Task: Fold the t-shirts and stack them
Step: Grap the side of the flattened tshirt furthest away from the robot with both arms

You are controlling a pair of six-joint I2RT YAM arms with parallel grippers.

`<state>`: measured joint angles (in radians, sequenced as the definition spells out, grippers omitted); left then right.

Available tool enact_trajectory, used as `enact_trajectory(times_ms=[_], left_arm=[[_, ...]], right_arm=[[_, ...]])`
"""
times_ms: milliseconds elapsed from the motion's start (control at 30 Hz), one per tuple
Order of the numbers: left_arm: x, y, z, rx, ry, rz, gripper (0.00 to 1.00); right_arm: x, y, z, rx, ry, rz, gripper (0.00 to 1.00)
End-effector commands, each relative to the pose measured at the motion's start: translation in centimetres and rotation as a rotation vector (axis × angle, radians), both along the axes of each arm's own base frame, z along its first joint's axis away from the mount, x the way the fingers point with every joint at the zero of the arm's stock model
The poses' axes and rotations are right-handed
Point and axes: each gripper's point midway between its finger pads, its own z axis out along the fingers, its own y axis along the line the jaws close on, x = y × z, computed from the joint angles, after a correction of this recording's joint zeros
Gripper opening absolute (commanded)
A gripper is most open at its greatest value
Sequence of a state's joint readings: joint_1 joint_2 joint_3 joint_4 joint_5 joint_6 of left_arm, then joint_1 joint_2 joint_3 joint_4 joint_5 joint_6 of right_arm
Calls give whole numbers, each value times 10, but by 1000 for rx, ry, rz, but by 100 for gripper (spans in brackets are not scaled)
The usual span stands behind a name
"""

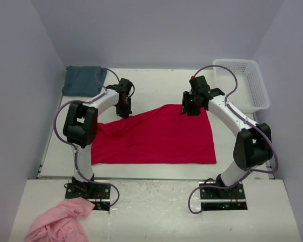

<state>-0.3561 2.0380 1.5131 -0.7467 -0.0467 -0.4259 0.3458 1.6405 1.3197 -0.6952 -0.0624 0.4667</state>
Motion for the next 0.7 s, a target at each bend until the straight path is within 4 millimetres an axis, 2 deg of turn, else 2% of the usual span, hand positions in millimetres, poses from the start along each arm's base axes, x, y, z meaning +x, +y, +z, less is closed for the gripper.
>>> enact_trajectory(times_ms=[0,100,200,433,567,667], left_arm=[[-14,-14,21,-80,-28,-43,0],[-43,-19,20,-75,-23,-67,0],[-64,-30,25,-78,-30,-94,0],[-86,-44,35,-67,-67,-136,0],[-97,-42,32,-71,-63,-129,0],[-101,-29,31,-21,-72,-103,0]], right_arm=[[5,-2,13,1,-45,2,44],[6,-1,15,2,-48,2,45],[6,0,12,10,-38,3,45],[6,3,8,22,-27,8,45],[5,3,8,19,-28,9,45],[4,3,6,18,-22,11,45]])
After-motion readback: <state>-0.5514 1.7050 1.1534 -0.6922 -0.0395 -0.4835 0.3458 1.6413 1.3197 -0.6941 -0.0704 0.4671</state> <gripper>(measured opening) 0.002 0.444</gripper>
